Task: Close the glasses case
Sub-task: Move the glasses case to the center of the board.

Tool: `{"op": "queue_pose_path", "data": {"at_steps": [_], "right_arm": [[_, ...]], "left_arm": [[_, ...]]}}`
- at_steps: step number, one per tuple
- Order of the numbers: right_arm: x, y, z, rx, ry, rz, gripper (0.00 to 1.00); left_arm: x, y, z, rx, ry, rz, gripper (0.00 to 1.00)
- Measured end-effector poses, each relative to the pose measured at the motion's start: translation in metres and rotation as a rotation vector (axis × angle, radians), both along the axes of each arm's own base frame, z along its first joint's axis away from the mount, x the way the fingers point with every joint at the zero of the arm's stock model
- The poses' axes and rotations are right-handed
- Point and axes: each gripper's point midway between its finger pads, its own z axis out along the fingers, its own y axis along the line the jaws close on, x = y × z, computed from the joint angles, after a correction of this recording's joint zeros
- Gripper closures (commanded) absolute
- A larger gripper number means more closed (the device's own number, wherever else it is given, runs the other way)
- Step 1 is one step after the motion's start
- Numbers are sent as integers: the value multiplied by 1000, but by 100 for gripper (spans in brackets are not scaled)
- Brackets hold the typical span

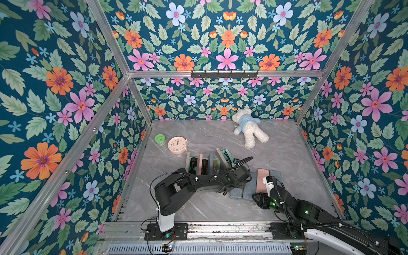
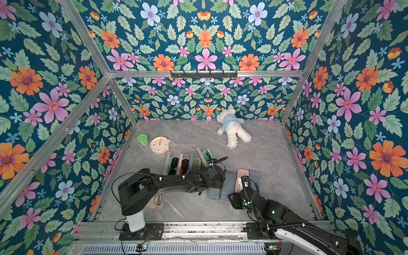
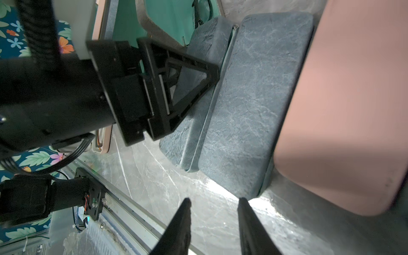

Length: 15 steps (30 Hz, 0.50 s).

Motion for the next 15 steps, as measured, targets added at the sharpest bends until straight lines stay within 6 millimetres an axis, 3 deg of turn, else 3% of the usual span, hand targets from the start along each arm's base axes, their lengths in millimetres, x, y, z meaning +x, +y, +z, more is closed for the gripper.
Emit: {"op": "queue_pose_path", "data": {"at_steps": [9, 15], "right_arm": [[11, -15, -2, -24, 8, -60, 61], [13, -14, -1, -24, 30, -52, 61]], "left_arm": [[-19, -18, 6, -59, 18, -46, 17], [-21, -20, 35, -132, -4, -43, 11]]}}
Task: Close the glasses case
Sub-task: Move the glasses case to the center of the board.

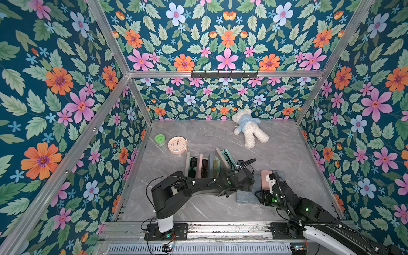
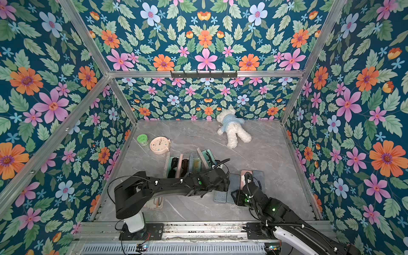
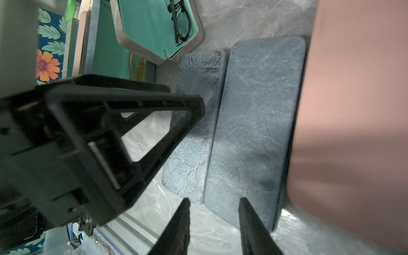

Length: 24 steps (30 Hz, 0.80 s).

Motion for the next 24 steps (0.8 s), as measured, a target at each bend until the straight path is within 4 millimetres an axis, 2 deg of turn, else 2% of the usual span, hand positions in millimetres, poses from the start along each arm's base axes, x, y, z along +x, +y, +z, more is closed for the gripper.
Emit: {"op": "queue_pose_path", "data": {"at_steps": [2, 5, 10, 16, 24], "right_arm": [[0, 3, 0, -5, 7, 18, 61], [2, 7, -1, -8, 16, 24, 61], [5, 24, 3, 22, 31, 74, 61], [4, 56, 14, 80, 28, 172, 61], [-5, 111, 23, 80, 11, 316, 61]], "left_arm": [[1, 2, 11, -19, -17, 8, 5], [2, 7, 25, -40, -37, 19, 5], [0, 33, 47, -47, -82, 42, 5], [-7, 90, 79, -47, -161, 100, 5], [-23, 175, 76, -2, -195, 204, 7]]}}
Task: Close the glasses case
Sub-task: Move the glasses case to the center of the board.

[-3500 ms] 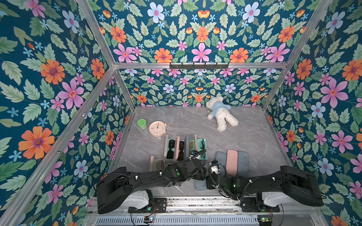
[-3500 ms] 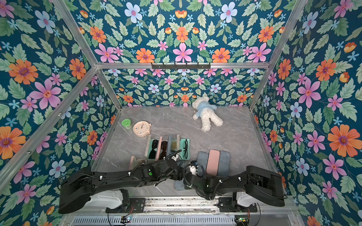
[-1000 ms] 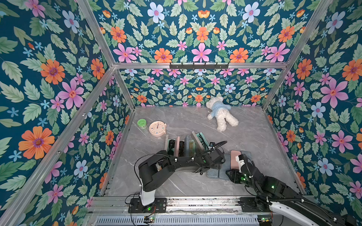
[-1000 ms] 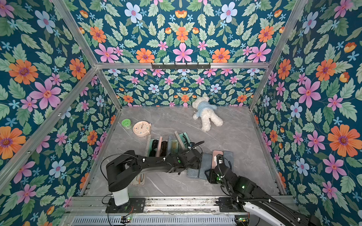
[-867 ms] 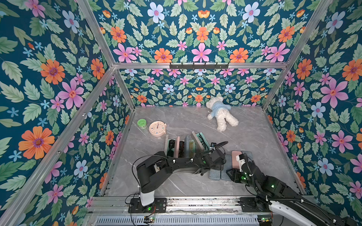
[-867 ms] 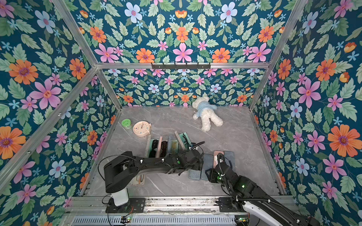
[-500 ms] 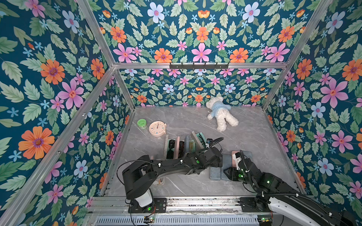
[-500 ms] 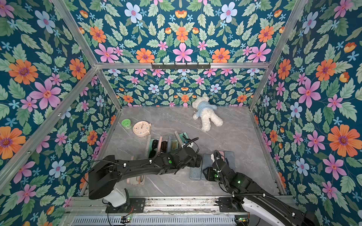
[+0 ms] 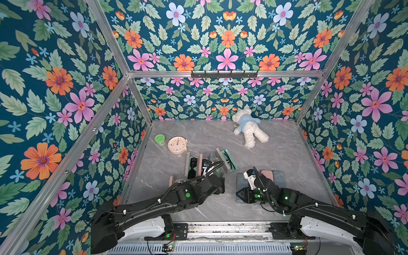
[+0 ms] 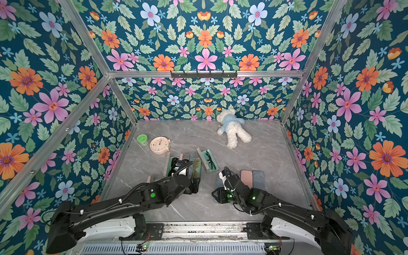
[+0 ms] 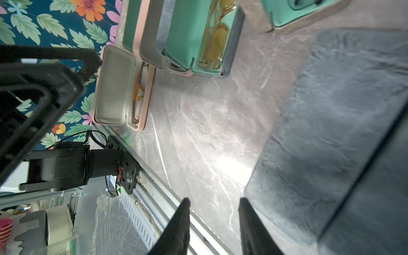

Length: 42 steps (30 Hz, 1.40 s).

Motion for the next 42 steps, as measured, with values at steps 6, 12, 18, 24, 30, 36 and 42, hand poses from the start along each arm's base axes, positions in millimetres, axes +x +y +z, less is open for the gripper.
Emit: {"op": "queue_pose_path", "data": {"at_steps": [6, 12, 18, 24, 30, 36, 42], "right_arm": [[-20, 71, -2, 2, -4, 143, 61], [-23, 140, -10, 21, 0, 192, 62], [-19, 150, -18, 27, 7, 178, 62], [-24, 127, -4, 53, -20, 162, 57], [-30, 84, 25, 110, -81, 131, 31], [-34, 37, 56, 167, -163, 86, 30], [-37, 0, 57, 160, -197, 42, 30]], "left_arm": [[-8, 46, 4, -44, -27, 85, 10], [-8, 81, 22, -88, -66, 191, 16], [-7, 122, 7, 62, -45, 327, 17], [0, 135, -32, 274, 54, 378, 17], [3, 136, -90, 353, 214, 341, 25], [6, 118, -102, 284, 246, 277, 32], [9, 113, -109, 294, 270, 259, 35]]}}
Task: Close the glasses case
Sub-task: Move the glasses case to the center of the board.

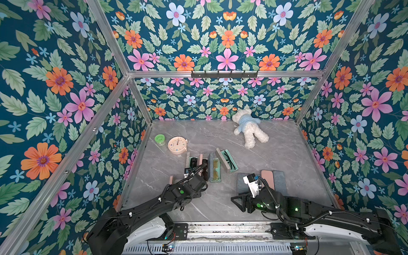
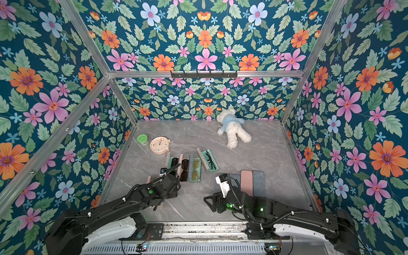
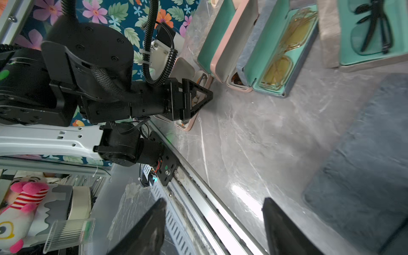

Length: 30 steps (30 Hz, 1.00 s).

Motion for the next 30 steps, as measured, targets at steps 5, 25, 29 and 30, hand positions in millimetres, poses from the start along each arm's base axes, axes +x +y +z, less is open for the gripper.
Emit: {"op": "queue_pose_path", "data": {"at_steps": [5, 25, 29, 30], "right_arm": [[-2, -16, -4, -21, -2, -17, 29], [-3, -30, -10, -63, 2, -32, 29], [-3, -29, -8, -59, 0, -33, 29], [-3, -29, -7, -57, -1, -33, 29]], "left_arm": [[3, 2, -6, 42, 24, 15, 38], [5, 18, -31, 163, 52, 73, 46], [10, 18, -32, 136, 6, 91, 52], [10, 17, -32, 127, 1, 91, 54]]}}
